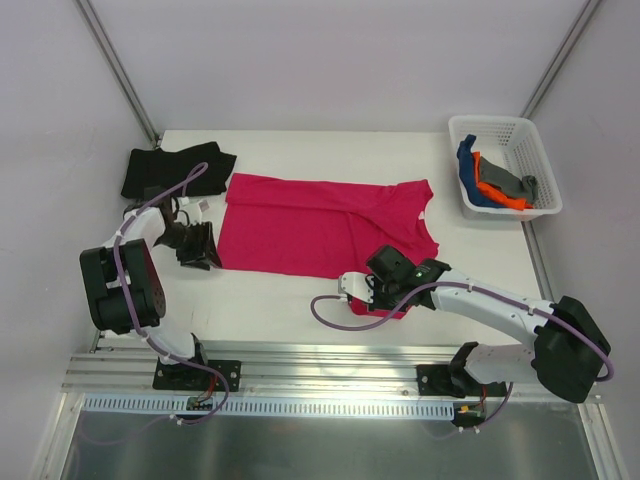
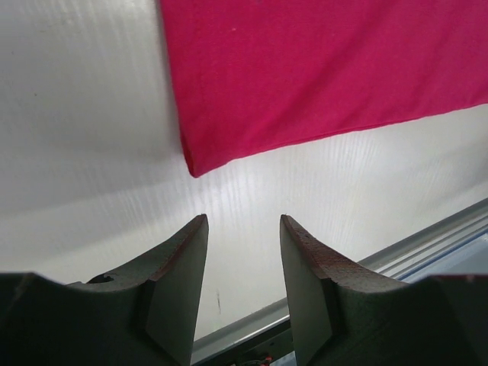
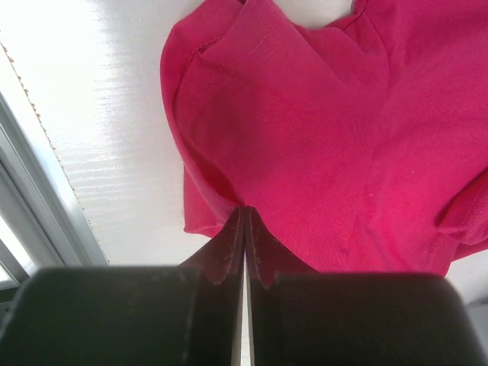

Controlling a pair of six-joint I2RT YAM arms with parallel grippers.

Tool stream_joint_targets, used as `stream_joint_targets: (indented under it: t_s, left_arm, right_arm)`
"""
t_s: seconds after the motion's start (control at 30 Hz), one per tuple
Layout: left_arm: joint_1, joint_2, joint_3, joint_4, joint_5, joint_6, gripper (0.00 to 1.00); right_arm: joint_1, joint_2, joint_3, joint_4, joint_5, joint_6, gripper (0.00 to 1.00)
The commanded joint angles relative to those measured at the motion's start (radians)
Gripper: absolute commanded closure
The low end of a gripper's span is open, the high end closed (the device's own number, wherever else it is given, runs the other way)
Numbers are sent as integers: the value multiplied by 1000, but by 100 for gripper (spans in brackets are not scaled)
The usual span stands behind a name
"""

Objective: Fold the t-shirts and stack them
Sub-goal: Fold the tshirt

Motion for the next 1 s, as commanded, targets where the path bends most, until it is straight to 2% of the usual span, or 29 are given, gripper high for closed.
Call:
stream_joint_targets:
  t_s: [0.0,0.43,0.63,0.77,0.9,0.97]
  left_arm:
    - [18,40,27,-10,-12,11,57]
    - [38,226,150,21,-7,-36,56]
    - [38,250,165,19,2,-39,71]
    - [38,244,146,15,19,-33,89]
    - [39,224,126,12,21,-26,93]
    - [38,209,116,7,21,-22,89]
  right_arm:
    - [-6,-18,1,1,-9,-13,99]
    - [-9,-11,6,1,-9,-10,99]
    - [-15,-11,6,2,-6,-11,99]
    - [-18,-14,1,4,-9,-13,99]
    - [-18,-23,-5,7,-8,-14,99]
    - [-19,-28,-11,10,-8,-14,99]
